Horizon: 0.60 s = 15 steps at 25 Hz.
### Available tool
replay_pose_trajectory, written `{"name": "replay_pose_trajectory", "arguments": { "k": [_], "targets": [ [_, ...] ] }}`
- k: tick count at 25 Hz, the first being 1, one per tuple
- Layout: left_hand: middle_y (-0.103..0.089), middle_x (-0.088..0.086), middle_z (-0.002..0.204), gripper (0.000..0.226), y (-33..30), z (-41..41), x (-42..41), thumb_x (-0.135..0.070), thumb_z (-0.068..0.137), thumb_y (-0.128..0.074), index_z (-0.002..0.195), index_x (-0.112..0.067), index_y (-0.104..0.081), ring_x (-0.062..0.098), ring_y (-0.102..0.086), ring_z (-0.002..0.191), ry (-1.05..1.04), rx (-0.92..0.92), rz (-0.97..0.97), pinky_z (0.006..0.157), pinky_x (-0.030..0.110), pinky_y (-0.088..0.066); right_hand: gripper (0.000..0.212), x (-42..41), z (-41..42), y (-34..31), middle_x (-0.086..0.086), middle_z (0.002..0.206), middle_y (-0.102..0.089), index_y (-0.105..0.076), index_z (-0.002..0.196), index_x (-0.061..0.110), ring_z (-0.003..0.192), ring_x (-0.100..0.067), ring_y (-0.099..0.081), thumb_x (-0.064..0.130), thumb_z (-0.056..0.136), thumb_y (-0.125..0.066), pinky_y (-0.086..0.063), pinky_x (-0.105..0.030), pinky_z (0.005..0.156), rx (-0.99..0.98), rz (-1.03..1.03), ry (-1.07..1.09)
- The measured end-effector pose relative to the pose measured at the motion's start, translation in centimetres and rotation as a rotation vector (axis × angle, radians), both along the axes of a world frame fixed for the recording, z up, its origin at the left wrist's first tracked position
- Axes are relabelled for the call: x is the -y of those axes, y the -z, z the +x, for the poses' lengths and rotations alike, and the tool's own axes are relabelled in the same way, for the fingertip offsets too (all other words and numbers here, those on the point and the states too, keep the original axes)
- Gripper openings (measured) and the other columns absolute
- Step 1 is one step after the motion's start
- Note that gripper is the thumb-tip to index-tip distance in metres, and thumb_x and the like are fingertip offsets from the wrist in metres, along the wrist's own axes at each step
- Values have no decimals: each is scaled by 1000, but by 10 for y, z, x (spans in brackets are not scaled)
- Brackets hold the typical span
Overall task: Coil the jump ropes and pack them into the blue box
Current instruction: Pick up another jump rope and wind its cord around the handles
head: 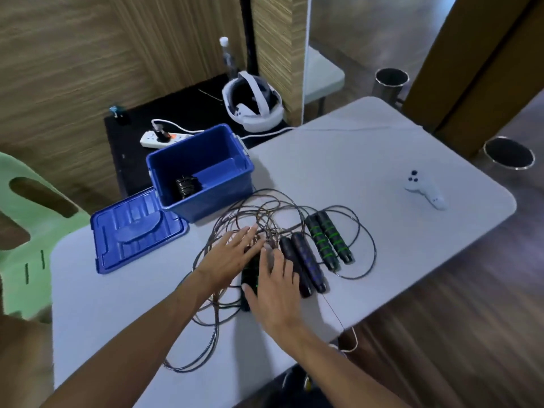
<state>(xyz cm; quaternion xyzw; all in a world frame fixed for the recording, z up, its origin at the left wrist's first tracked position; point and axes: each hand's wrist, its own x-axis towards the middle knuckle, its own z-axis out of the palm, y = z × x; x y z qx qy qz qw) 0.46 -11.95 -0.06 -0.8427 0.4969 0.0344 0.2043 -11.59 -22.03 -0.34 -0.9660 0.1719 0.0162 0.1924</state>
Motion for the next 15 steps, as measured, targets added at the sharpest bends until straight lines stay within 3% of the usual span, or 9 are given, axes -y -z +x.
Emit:
{"name": "replay_pose_trajectory", "arguments": {
  "k": [3, 5, 6, 8, 10, 12, 15],
  "targets": [
    [-19, 15, 158, 90, -1, 4, 4, -11, 80, -68, 151, -14, -14, 30, -26, 143, 159, -31, 79, 112, 42, -29, 107, -8, 1, 9, -15, 149, -28, -3, 156, 9, 135, -35, -35, 58, 84, -64, -37, -44, 108, -140, 258, 79],
    [-33, 13, 151, 91, 1, 9, 5, -16, 73, -75, 148, -15, -23, 29, -38, 135, 226, -26, 92, 106, 40, -38, 115, -16, 3, 17, -15, 153, -20, 7, 155, 10, 140, -37, -27, 59, 82, -67, -31, -45, 112, -216, 368, 139],
    [-32, 13, 152, 90, 1, 12, 5, -16, 74, -73, 148, -15, -22, 28, -37, 135, 242, -35, 111, 106, 40, -37, 117, -21, 3, 19, -15, 151, -22, 7, 155, 9, 138, -36, -29, 58, 80, -69, -32, -45, 111, -227, 370, 169],
    [-24, 13, 154, 84, 7, 19, 9, -15, 81, -66, 149, -16, -16, 29, -30, 138, 246, -26, 183, 111, 40, -33, 116, -27, 5, 29, -14, 145, -30, -1, 154, 9, 131, -33, -38, 54, 76, -75, -37, -43, 104, -212, 297, 209],
    [-30, 12, 148, 76, 14, 19, 15, -15, 82, -64, 145, -16, -21, 28, -34, 134, 237, -10, 194, 107, 40, -36, 105, -29, 10, 35, -12, 135, -39, -14, 149, 10, 120, -30, -49, 44, 74, -80, -43, -41, 96, -203, 240, 214],
    [-46, 10, 131, 70, 22, 15, 16, -20, 76, -68, 134, -17, -29, 26, -47, 117, 197, -29, 163, 92, 38, -42, 84, -28, 15, 42, -10, 120, -51, -34, 137, 11, 105, -27, -58, 33, 71, -82, -48, -39, 86, -225, 173, 212],
    [-57, 7, 99, 67, 21, 10, 14, -46, 61, -73, 115, -18, -46, 26, -54, 89, 191, -76, 68, 75, 37, -42, 62, -14, 11, 39, -5, 86, -64, -59, 108, 18, 78, -26, -61, 27, 54, -87, -48, -40, 69, -263, 6, 106]
  ]
}}
